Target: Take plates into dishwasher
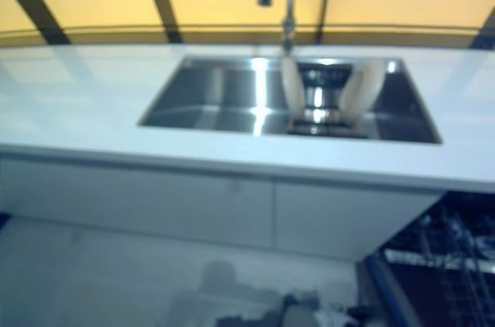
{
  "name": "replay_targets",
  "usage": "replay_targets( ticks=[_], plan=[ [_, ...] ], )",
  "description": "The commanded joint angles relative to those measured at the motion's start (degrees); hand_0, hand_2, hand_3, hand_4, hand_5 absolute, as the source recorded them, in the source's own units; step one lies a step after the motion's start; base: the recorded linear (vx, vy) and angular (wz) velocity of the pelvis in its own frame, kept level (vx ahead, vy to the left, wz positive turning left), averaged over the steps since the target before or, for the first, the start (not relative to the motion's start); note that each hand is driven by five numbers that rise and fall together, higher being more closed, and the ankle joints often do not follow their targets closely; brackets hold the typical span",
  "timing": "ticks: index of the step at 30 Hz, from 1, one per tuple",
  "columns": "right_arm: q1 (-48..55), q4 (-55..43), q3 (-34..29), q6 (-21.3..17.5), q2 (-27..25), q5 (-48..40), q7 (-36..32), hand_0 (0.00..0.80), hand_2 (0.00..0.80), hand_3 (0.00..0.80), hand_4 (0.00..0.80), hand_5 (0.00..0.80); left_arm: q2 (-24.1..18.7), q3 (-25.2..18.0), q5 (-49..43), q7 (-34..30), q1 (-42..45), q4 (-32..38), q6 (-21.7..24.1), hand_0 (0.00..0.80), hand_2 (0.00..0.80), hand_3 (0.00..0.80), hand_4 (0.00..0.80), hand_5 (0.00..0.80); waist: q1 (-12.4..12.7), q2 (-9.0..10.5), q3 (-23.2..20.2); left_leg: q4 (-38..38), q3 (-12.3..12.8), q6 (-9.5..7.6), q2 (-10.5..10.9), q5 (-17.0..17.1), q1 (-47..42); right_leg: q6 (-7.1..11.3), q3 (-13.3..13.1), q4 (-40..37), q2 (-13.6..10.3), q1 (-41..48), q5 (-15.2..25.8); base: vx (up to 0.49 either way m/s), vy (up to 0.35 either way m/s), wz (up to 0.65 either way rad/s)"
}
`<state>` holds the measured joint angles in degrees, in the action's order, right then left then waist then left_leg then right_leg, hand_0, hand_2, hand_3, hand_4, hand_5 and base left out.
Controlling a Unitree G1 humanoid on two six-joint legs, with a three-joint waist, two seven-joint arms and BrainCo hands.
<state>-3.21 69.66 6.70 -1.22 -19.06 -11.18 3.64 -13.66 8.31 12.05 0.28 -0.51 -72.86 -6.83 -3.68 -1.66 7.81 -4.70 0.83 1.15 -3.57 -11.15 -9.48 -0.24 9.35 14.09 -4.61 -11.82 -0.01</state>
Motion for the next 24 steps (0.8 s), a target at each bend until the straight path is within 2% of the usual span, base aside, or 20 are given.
replay_targets(
  ticks=[1,5,8,9,10,11,12,13,14,15,16,17,18,20,22,23,24],
  plan=[
    [0.60,0.69,1.81,-1.61,2.60,-1.77,-0.28,0.000,0.000,0.000,0.000,0.000,-2.71,-0.49,-0.30,0.91,1.92,-0.24,0.99,0.000,0.000,0.000,0.000,0.000,0.21,1.70,-0.51,0.08,0.50,-1.99,2.59,0.74,-0.47,8.53,-0.38,-4.73,-6.02,0.83,4.68,0.119,0.005,0.08],
    [0.83,-0.41,2.39,-2.38,3.01,-2.64,-0.43,0.000,0.000,0.000,0.000,0.000,-3.25,0.40,-2.19,0.99,2.07,0.38,1.06,0.000,0.000,0.000,0.000,0.000,0.07,1.12,-0.69,2.25,1.00,-1.71,1.81,1.22,-2.06,8.45,0.91,-2.42,-6.19,0.64,3.02,0.134,-0.038,-0.04],
    [0.37,-1.61,3.07,-1.94,2.76,-1.77,-1.19,0.000,0.000,0.000,0.000,0.000,-3.47,1.11,-2.12,0.71,1.20,1.38,-0.35,0.000,0.000,0.000,0.000,0.000,0.00,1.04,-1.12,1.09,1.31,-1.13,1.10,0.05,-2.56,7.46,2.12,-0.48,-5.84,0.23,1.18,0.113,-0.093,0.02],
    [0.27,-1.86,3.30,-1.42,2.44,-1.46,-1.93,0.000,0.000,0.000,0.000,0.000,-3.42,1.31,-1.86,0.78,1.02,1.53,-0.81,0.000,0.000,0.000,0.000,0.000,-0.13,1.03,-1.31,-0.70,1.62,-0.37,0.51,-0.74,-3.39,6.81,2.45,-0.44,-5.50,0.65,0.61,0.145,-0.132,0.02],
    [0.10,-2.44,3.89,-0.81,2.10,-0.69,-2.54,0.000,0.000,0.000,0.000,0.000,-3.32,1.50,-0.84,1.12,0.99,1.98,-1.37,0.000,0.000,0.000,0.000,0.000,-0.35,1.10,-1.75,-5.40,1.92,0.87,-0.71,1.58,-3.11,5.38,2.12,-1.76,-4.46,2.05,0.13,0.125,-0.153,0.05],
    [0.08,-2.91,4.65,-0.97,1.58,-0.56,-3.45,0.000,0.000,0.000,0.000,0.000,-3.18,1.61,-0.34,1.19,1.02,2.23,-1.34,0.000,0.000,0.000,0.000,0.000,-0.08,1.65,-1.75,-14.58,0.63,1.45,-0.80,5.23,0.11,3.87,0.79,-3.32,-3.56,3.62,-0.19,0.112,-0.184,0.08],
    [0.00,-3.65,5.53,-0.79,0.85,-0.96,-4.59,0.000,0.000,0.000,0.000,0.000,-2.84,1.47,-0.53,0.92,1.08,2.35,-1.24,0.000,0.000,0.000,0.000,0.000,0.80,2.48,-1.28,-24.88,-0.70,1.53,0.55,8.43,6.16,2.59,0.12,-4.48,-3.16,5.71,-0.58,0.073,-0.163,0.09],
    [-0.04,-4.09,5.90,-0.49,0.49,-1.13,-5.64,0.000,0.000,0.000,0.000,0.000,-2.65,1.43,-0.70,0.78,1.10,2.45,-1.21,0.000,0.000,0.000,0.000,0.000,1.55,3.04,-0.78,-30.29,-1.14,1.59,1.52,9.98,11.03,1.99,-0.08,-5.00,-3.14,7.13,-0.79,0.068,-0.128,0.07],
    [-0.25,-4.57,6.31,0.34,-0.03,-1.34,-7.71,0.000,0.000,0.000,0.000,0.000,-2.33,1.82,-0.98,0.86,1.07,2.72,-1.26,0.000,0.000,0.000,0.000,0.000,3.22,3.60,0.62,-36.31,-1.11,1.52,3.29,11.13,20.60,1.46,-0.48,-5.51,-2.91,9.67,-1.25,0.088,-0.035,0.05],
    [-0.50,-4.48,6.62,0.31,-0.30,-0.60,-8.58,0.000,0.000,0.000,0.000,0.000,-2.26,2.16,-1.04,1.00,1.04,2.64,-1.26,0.000,0.000,0.000,0.000,0.000,4.00,3.25,1.20,-31.50,-0.57,1.38,3.43,10.98,21.73,1.75,-0.79,-5.74,-2.52,10.86,-1.76,0.179,0.095,-0.20],
    [-1.11,-3.89,7.21,-1.00,-0.84,-0.91,-10.23,0.000,0.000,0.000,0.000,0.000,-2.54,2.35,-1.92,0.73,1.15,2.63,-1.23,0.000,0.000,0.000,0.000,0.000,4.90,2.46,2.05,-17.18,1.45,0.92,2.11,11.41,19.93,2.88,-1.05,-5.79,-2.09,12.55,-2.59,0.221,0.160,-0.56],
    [-1.63,-3.61,7.41,-1.62,-0.78,-1.16,-11.35,0.000,0.000,0.000,0.000,0.000,-2.73,2.30,-3.55,0.36,1.11,2.46,-0.93,0.000,0.000,0.000,0.000,0.000,5.04,2.27,2.84,-14.34,2.06,0.20,1.02,11.62,19.81,2.82,-1.59,-4.43,-1.94,12.97,-3.70,0.237,0.172,-0.86],
    [-1.88,-4.47,7.35,-0.85,-0.86,0.55,-11.97,0.000,0.000,0.000,0.000,0.000,-2.81,2.09,-4.06,0.48,0.93,2.99,-1.73,0.000,0.000,0.000,0.000,0.000,5.06,2.92,2.59,-12.88,1.37,-0.91,2.56,8.71,17.59,3.53,-1.52,-4.95,-2.87,13.07,-3.25,0.200,0.123,-0.92],
    [-1.72,-6.53,8.23,0.72,-1.28,2.59,-13.89,0.000,0.000,0.000,0.000,0.000,-4.04,2.99,-3.41,1.90,-0.27,4.38,-3.47,0.000,0.000,0.000,0.000,0.000,4.90,2.78,1.22,-6.11,-0.54,-1.57,3.61,8.52,12.94,4.71,-1.71,-4.35,-2.69,11.85,-2.80,0.179,0.083,-0.99],
    [-1.44,-7.14,7.92,0.09,-1.84,5.46,-18.67,0.000,0.000,0.000,0.000,0.000,-6.35,2.69,-3.83,1.34,-1.38,5.09,-4.79,0.000,0.000,0.000,0.000,0.000,4.73,3.20,0.68,-2.27,0.75,-1.61,3.01,8.57,9.96,6.27,-0.44,-4.77,-3.43,11.67,-1.56,0.151,-0.028,-0.69],
    [-1.46,-7.84,8.74,-0.41,-1.95,7.81,-20.98,0.000,0.000,0.000,0.000,0.000,-7.33,1.76,-3.80,1.27,-1.47,5.64,-5.45,0.000,0.000,0.000,0.000,0.000,5.26,3.50,0.28,-0.88,1.37,-1.52,2.89,8.65,8.98,7.21,1.04,-5.25,-4.30,11.68,-0.58,0.100,-0.089,-0.12],
    [-1.91,-9.98,9.89,-0.09,-2.52,9.68,-24.03,0.000,0.000,0.000,0.000,0.000,-8.35,0.67,-3.34,1.52,-1.25,6.42,-5.97,0.000,0.000,0.000,0.000,0.000,6.12,3.72,-0.26,0.67,3.25,-1.09,1.89,9.09,8.40,8.15,3.89,-6.20,-5.77,11.69,0.54,0.046,-0.097,0.10]
  ],
)
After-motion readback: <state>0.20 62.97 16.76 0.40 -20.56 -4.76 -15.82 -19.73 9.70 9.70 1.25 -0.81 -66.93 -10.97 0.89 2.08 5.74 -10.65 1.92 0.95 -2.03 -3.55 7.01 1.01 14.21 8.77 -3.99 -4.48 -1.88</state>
